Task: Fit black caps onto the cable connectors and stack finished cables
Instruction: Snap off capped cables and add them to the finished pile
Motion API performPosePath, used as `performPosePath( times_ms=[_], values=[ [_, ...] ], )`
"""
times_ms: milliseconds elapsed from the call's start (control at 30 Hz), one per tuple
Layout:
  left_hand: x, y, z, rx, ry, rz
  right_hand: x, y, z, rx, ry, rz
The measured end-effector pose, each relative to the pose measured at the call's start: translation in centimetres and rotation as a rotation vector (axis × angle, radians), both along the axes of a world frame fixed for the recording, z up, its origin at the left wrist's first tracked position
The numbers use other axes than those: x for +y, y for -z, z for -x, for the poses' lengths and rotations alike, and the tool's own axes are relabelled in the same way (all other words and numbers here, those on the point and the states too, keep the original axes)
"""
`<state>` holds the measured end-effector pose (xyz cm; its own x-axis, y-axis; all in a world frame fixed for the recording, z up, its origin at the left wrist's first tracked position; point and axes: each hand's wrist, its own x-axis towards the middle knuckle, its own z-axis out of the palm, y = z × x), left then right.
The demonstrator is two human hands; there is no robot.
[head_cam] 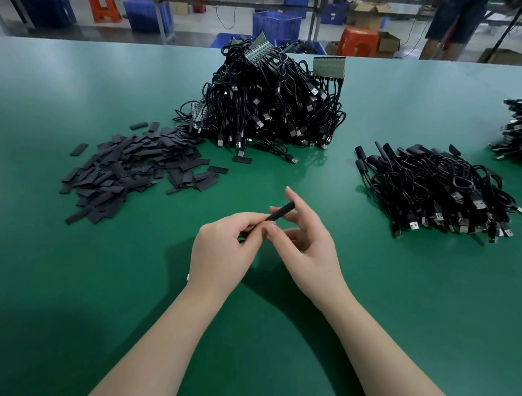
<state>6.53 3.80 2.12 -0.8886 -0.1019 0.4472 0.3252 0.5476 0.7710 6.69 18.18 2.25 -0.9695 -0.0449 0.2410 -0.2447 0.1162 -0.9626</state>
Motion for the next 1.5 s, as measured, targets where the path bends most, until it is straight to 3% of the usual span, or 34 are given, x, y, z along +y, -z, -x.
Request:
performPosePath(
  times_ms=[467, 700, 833, 1000, 1233, 1300, 1500],
  values=[
    [0.4, -0.2, 0.1, -0.035, 0.021, 0.034, 0.4, -0.1, 0.5, -0.197, 0.043, 0.168],
    [0.2, 0.1, 0.0, -0.168, 0.056, 0.115, 1.1, 0.0, 1.3, -0.254, 0.233, 0.429],
    [0.4, 0.3, -0.1, -0.153, 0.059, 0.137, 0.8, 0.0, 1.0, -0.248, 0.216, 0.406],
    [0.2, 0.5, 0.3, -0.142, 0.101, 0.073, 0.0, 0.0, 0.5, -0.155, 0.038, 0.097],
    [0.3, 0.7, 0.3, -0.039, 0.098, 0.021, 2.0, -1.4, 2.4, -0.148, 0.300, 0.358],
    [0.2, 0.8, 0.3, -0.058, 0.102, 0.000, 3.4, -2.4, 4.2, -0.132, 0.380, 0.210],
    [-0.3, 0.8, 0.5, -0.130, 0.116, 0.020, 9.6, -4.4, 11.6, 0.029, 0.594, -0.826]
  ],
)
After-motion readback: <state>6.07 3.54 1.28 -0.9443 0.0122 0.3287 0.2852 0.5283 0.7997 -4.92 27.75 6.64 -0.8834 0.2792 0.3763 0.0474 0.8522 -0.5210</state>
